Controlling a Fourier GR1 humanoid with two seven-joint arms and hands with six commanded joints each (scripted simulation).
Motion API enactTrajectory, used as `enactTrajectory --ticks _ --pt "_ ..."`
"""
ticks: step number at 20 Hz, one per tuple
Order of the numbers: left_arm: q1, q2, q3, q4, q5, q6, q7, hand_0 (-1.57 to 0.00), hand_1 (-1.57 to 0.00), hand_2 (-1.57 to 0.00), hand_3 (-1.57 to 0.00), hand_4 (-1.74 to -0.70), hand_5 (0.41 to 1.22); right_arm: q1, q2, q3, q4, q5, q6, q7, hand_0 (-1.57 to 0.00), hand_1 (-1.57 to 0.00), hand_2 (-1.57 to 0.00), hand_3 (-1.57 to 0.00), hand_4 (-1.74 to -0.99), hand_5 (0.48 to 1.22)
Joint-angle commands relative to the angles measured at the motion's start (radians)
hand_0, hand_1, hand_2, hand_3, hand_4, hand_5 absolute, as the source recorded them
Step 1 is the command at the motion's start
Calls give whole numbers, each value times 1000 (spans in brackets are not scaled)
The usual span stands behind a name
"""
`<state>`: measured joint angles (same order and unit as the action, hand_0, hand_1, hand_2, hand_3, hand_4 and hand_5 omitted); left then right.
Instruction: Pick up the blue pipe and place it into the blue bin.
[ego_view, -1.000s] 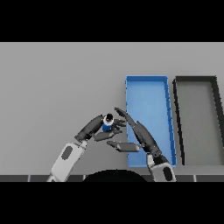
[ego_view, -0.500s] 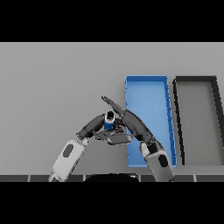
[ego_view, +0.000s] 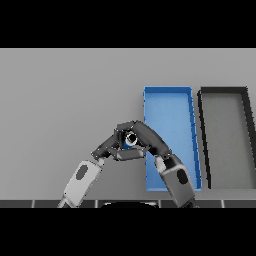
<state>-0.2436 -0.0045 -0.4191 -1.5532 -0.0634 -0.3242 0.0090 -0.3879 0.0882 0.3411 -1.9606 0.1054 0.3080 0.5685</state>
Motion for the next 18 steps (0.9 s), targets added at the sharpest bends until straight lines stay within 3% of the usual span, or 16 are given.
enactTrajectory --ticks 1,3,6,9,11,14,15,16,18 --pt "10 -1 13 -3 24 -12 -15 -1571 -1571 -1571 -1523 -1677 1221 11 10 9 -1 -3 -5 -3 -1215 -1215 -1233 -1021 -1581 650" --pt "6 -18 24 13 30 -24 -45 -1571 -1571 -1571 -1502 -1699 1221 21 16 28 2 -4 -18 -24 -1343 -1343 -1354 -1186 -1628 856" --pt "3 -28 36 7 35 -49 -31 -1571 -1571 -1571 -1441 -1718 1221 16 3 45 9 12 -37 -64 -1454 -1454 -1460 -1357 -1680 1034" --pt "8 -36 40 3 13 -52 -30 -1571 -1571 -1571 -1433 -1728 1221 27 -10 76 8 31 -53 -109 -1511 -1511 -1514 -1462 -1710 1125" --pt "10 -34 43 2 -2 -49 -16 -1571 -1571 -1571 -1426 -1731 1221 36 -3 71 19 24 -70 -120 -1533 -1533 -1535 -1501 -1721 1160" --pt "25 -20 41 -23 -36 -18 -57 -1571 -1571 -1571 -1454 -1724 1221 15 5 63 19 32 -95 -111 -1551 -1551 -1552 -1535 -1731 1190" --pt "26 -12 43 -38 -58 -9 -45 -1462 -1342 -1293 -1166 -1599 1221 8 8 74 24 49 -104 -118 -1555 -1555 -1556 -1542 -1733 1196" --pt "13 -6 49 -26 -56 -40 -45 -1169 -1073 -1034 -933 -1475 1221 17 2 80 13 56 -109 -128 -1558 -1558 -1559 -1548 -1734 1201" --pt "11 7 52 -23 -65 -98 -38 -748 -687 -662 -596 -1282 1221 5 16 81 27 52 -122 -85 -1563 -1563 -1563 -1556 -1737 1208"
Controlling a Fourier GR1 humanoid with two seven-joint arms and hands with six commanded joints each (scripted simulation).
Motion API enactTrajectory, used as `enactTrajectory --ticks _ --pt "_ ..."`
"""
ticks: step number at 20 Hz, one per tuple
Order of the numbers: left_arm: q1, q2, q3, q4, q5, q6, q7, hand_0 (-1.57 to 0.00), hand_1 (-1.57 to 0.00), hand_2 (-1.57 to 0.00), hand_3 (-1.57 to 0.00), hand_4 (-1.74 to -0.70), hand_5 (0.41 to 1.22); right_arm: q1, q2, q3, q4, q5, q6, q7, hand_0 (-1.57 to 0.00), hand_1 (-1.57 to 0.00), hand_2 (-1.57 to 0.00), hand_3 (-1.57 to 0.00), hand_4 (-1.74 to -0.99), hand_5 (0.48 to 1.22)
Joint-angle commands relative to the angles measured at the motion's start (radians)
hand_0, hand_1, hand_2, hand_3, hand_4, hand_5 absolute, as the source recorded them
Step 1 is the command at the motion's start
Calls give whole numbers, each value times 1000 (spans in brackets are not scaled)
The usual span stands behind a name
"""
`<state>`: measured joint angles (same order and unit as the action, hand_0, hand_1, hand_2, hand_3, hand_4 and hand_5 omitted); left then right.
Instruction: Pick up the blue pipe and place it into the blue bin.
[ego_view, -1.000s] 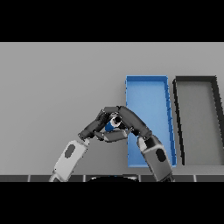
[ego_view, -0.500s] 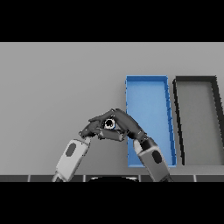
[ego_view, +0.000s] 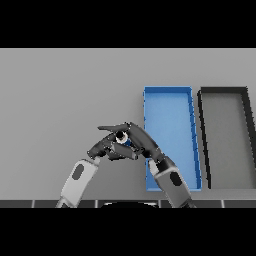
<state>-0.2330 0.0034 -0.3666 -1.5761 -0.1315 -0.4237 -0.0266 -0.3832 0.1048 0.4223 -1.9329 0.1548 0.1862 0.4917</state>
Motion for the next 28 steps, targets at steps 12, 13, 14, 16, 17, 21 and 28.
enactTrajectory --ticks 12,13,14,16,17,21,28 --pt "10 -12 26 11 -16 3 81 -50 -46 -45 -40 -947 513 7 29 -17 -5 28 -2 -25 -1570 -1570 -1570 -1570 -1741 1220" --pt "16 -14 19 7 -21 5 85 -40 -37 -35 -32 -938 495 18 40 -24 -22 -4 2 -27 -1571 -1571 -1571 -1570 -1741 1220" --pt "15 -13 17 11 -28 7 91 -32 -29 -28 -25 -928 484 17 58 -34 -31 -38 3 -16 -1571 -1571 -1571 -1570 -1741 1220" --pt "13 -18 18 15 -27 9 106 -20 -18 -18 -16 -916 474 -25 70 -90 -50 -87 -9 28 -1571 -1571 -1571 -1571 -1741 1221" --pt "22 -12 17 12 -25 4 96 -16 -14 -14 -12 -913 470 -49 84 -112 -62 -120 -16 70 -1571 -1571 -1571 -1571 -1741 1221" --pt "33 -23 -3 2 -34 9 104 -6 -5 -5 -5 -906 445 -213 -10 -201 -49 -294 -83 118 -1571 -1571 -1571 -1571 -1741 1221" --pt "30 -1 16 -14 -20 -1 136 0 0 0 0 -892 428 -477 -351 -389 10 -401 -312 118 -1571 -1571 -1571 -1571 -1741 1221"
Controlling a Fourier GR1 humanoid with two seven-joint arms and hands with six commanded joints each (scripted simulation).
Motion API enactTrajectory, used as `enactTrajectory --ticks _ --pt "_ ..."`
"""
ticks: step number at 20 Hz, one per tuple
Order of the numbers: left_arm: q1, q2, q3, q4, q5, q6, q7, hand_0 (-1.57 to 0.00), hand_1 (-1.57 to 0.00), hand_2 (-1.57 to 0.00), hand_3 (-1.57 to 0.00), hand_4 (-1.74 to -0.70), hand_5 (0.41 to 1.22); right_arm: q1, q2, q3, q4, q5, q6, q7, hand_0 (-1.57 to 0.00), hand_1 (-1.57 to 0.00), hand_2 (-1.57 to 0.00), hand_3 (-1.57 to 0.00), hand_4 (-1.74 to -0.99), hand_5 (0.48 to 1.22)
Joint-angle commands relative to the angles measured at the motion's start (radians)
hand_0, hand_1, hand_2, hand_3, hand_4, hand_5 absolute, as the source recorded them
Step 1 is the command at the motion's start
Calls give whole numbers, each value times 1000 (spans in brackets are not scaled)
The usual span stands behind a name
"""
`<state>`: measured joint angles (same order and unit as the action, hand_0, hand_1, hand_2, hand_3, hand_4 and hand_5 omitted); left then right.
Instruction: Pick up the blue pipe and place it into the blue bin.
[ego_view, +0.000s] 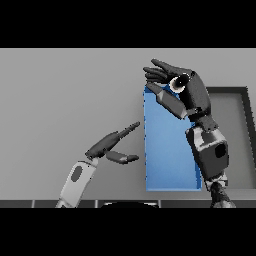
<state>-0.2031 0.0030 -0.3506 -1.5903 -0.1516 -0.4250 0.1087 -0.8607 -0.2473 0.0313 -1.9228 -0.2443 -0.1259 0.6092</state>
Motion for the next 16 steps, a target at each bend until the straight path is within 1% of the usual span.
enactTrajectory --ticks 1,2,3,4,5,6,7,8,10,11,12,14,15,16 --pt "-2 2 1 0 -1 0 3 0 0 0 0 -890 425 4 -55 -19 24 -35 -30 0 -1571 -1571 -1571 -1571 -1741 1221" --pt "-6 1 2 13 -7 4 -1 0 0 0 0 -890 421 15 -99 -34 35 -58 -50 0 -1571 -1571 -1571 -1571 -1741 1221" --pt "-6 7 4 10 1 -6 -10 0 0 0 0 -890 415 43 -135 -49 36 -61 -65 1 -1571 -1571 -1571 -1571 -1741 1221" --pt "-19 4 9 23 -4 1 -12 0 0 0 1 -886 412 64 -158 -60 38 -60 -61 1 -1571 -1571 -1571 -1571 -1741 1221" --pt "-17 3 6 25 -10 6 -17 1 1 1 1 -882 411 107 -190 -66 35 -60 -73 1 -1571 -1571 -1571 -1571 -1741 1221" --pt "-20 8 6 23 -13 6 -26 1 1 1 1 -877 412 151 -209 -83 28 -70 -68 1 -1571 -1571 -1571 -1571 -1741 1221" --pt "-15 11 4 21 -16 8 -31 1 1 1 1 -874 413 211 -233 -94 10 -100 -75 1 -1571 -1571 -1571 -1571 -1741 1221" --pt "-16 12 2 22 -18 6 -33 1 1 1 1 -871 415 263 -246 -106 -1 -114 -100 1 -1571 -1571 -1571 -1571 -1741 1221" --pt "-12 4 -5 20 -21 12 -20 1 1 1 1 -867 419 379 -246 -106 -49 -129 -124 1 -1571 -1571 -1571 -1571 -1741 1221" --pt "5 13 -10 2 -18 5 -34 1 1 1 1 -865 419 416 -238 -107 -50 -123 -125 0 -1571 -1571 -1571 -1571 -1741 1221" --pt "4 14 -9 2 -17 5 -36 1 1 1 1 -866 420 480 -239 -100 -76 -130 -136 1 -1571 -1571 -1571 -1571 -1741 1221" --pt "6 6 -10 -9 -5 4 -11 1 1 1 1 -875 422 581 -224 -76 -115 -113 -160 1 -1571 -1571 -1571 -1571 -1741 1221" --pt "7 5 -10 -5 -7 7 4 1 1 1 1 -877 422 636 -219 -72 -129 -112 -174 1 -1571 -1571 -1571 -1571 -1741 1221" --pt "18 3 -14 -13 -7 10 -5 1 1 1 1 -878 423 682 -225 -49 -148 -115 -212 1 -1571 -1571 -1571 -1571 -1741 1221"
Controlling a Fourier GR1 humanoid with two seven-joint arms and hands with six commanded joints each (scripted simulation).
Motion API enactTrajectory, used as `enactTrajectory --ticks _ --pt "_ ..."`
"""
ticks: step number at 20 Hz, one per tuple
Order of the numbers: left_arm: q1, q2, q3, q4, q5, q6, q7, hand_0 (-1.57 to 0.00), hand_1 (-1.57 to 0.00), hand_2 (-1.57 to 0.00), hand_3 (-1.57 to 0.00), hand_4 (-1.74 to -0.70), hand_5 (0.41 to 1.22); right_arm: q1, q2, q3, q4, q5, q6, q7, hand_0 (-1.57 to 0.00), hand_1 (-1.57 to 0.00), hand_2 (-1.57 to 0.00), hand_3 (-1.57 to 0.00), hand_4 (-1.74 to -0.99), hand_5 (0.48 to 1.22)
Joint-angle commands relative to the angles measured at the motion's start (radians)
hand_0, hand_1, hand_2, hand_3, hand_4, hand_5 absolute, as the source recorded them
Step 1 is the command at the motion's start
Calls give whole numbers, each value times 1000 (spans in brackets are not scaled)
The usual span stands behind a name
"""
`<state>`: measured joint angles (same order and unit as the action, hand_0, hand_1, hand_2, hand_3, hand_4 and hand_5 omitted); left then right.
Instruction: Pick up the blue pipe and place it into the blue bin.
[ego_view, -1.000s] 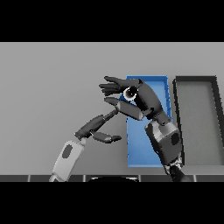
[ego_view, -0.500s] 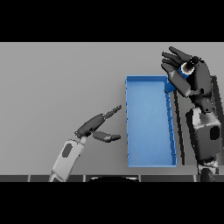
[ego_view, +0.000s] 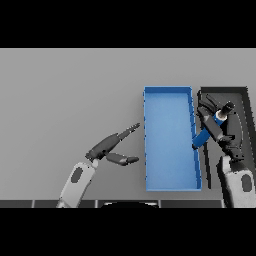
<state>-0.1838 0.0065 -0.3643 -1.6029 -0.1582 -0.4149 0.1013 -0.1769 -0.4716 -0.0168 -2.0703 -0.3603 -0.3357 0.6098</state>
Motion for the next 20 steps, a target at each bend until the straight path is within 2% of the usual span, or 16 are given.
enactTrajectory --ticks 1,3,7,8,11,12,13,14,16,17,20 --pt "16 2 -7 8 -7 -1 -16 1 1 1 1 -879 425 48 -1 25 -11 3 -38 0 -1571 -1571 -1571 -1571 -1741 1221" --pt "-10 3 6 16 0 -1 8 1 1 1 1 -880 428 117 -33 76 -20 -2 -119 0 -1571 -1571 -1571 -1571 -1741 1221" --pt "0 4 -5 5 0 -4 -7 1 1 1 1 -888 422 215 -99 199 -6 -2 -283 0 -1571 -1571 -1571 -1521 -1741 1221" --pt "-4 2 -3 3 0 -2 8 1 1 1 1 -887 420 228 -126 229 3 -19 -322 0 -1571 -1571 -1571 -1255 -1741 1221" --pt "15 7 -11 -4 -8 -1 -9 1 1 1 1 -883 421 219 -234 355 71 -83 -445 0 -1571 -1571 -1571 -908 -1741 1221" --pt "3 6 -4 -5 -3 -1 3 1 1 1 1 -883 421 194 -275 415 90 -127 -514 0 -1571 -1548 -1571 -847 -1741 1221" --pt "9 11 -8 -3 -10 -2 -6 1 1 1 1 -882 421 168 -299 452 108 -147 -542 -5 -1465 -1336 -1339 -788 -1678 1221" --pt "14 4 -18 -6 -14 -1 -2 1 1 1 1 -881 422 134 -339 493 128 -193 -580 -3 -1172 -1069 -1071 -630 -1592 1221" --pt "8 2 -12 -19 -6 2 14 1 1 1 1 -878 425 79 -391 558 163 -265 -605 -2 -750 -684 -685 -403 -1413 1221" --pt "8 0 -16 -19 -6 0 15 1 1 1 1 -878 427 38 -439 614 173 -315 -594 -3 -599 -547 -548 -322 -1337 1221" --pt "12 1 -12 -21 -3 2 21 1 1 1 1 -881 429 -53 -531 751 173 -344 -550 -10 -306 -279 -280 -164 -1175 1084"
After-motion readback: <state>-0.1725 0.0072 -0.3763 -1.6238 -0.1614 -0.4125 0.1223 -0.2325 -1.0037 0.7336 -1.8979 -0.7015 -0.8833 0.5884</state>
